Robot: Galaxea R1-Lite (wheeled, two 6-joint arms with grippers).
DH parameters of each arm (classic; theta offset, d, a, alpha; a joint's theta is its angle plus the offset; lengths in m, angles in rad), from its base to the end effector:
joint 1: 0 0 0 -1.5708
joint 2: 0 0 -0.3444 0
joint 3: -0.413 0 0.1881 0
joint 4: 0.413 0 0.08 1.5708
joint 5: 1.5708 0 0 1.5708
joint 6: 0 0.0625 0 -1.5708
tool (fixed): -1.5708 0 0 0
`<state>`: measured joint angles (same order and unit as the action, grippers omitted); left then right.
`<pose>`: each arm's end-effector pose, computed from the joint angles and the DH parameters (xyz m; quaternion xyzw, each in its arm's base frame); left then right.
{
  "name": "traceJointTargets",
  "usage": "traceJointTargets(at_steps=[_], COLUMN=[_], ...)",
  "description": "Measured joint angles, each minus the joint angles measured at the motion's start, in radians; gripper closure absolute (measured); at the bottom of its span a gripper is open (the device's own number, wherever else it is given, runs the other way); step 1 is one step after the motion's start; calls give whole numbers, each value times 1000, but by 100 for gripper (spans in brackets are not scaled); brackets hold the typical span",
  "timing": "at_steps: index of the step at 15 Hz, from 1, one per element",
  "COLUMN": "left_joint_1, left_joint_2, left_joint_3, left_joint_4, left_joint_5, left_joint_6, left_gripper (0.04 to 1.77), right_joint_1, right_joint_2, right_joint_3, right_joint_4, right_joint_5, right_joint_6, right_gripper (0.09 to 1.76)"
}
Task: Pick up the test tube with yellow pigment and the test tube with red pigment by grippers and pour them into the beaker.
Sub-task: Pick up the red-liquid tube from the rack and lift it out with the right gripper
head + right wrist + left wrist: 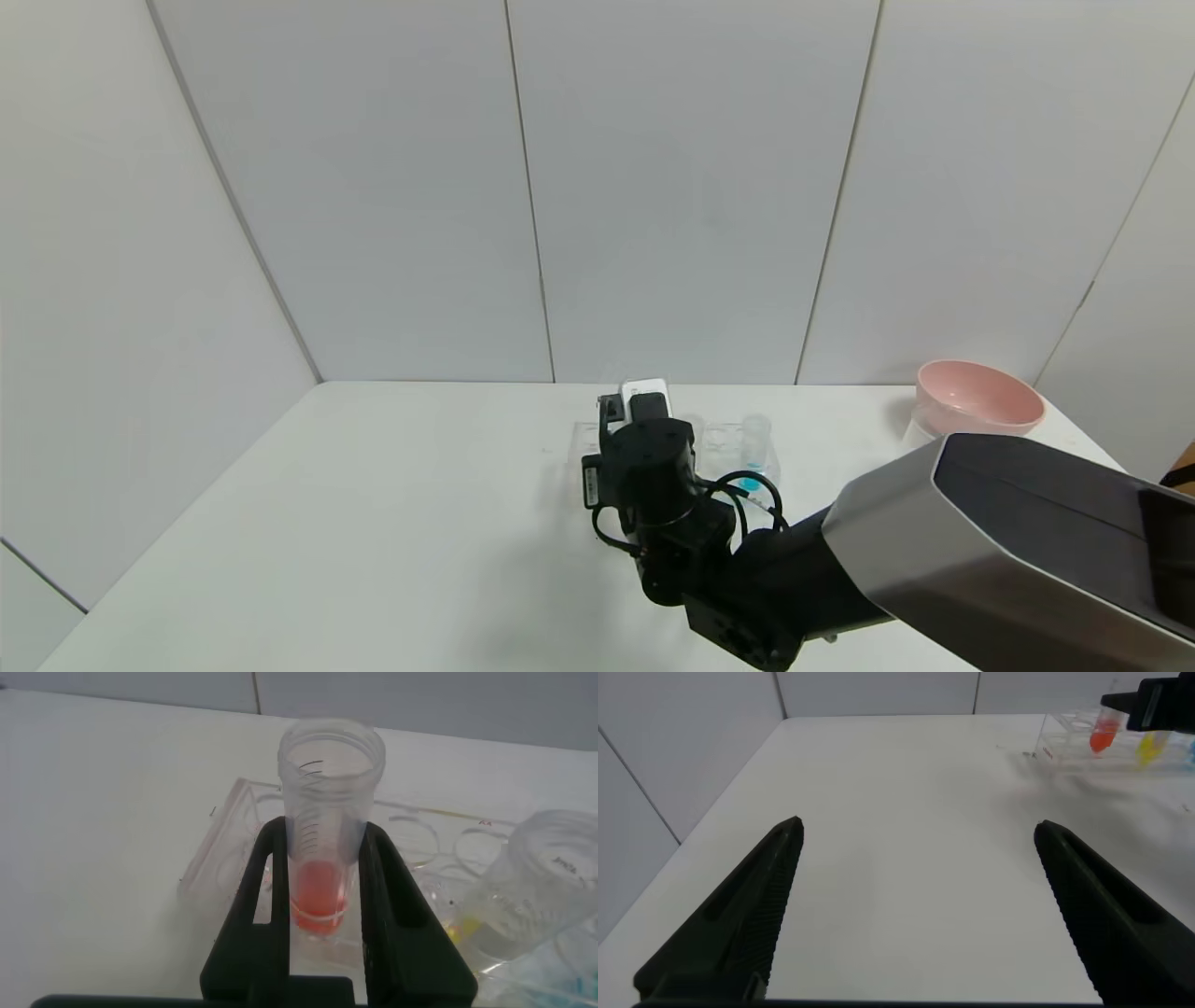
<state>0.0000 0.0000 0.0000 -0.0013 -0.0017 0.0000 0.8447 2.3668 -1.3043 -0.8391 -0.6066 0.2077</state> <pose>-0.0296 -0.0001 0.0757 0.0000 -0.0006 -0.0008 1.0000 0.3745 0.3682 0.0981 0.0287 0.0952 0.1087 0.9891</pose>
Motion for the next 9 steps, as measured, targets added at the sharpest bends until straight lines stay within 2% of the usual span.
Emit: traceJointTargets(at_steps=[9], left_joint_1=[0], left_joint_2=[0], left_joint_3=[0], left_joint_4=[0], left_joint_5=[0], left_joint_6=[0], left_gripper=[5], right_joint_1=[1], right_joint_2=[-111], right_joint_3=[-78], right_joint_4=[49], right_joint_5=[3], right_joint_6=[-3], right_gripper=[135])
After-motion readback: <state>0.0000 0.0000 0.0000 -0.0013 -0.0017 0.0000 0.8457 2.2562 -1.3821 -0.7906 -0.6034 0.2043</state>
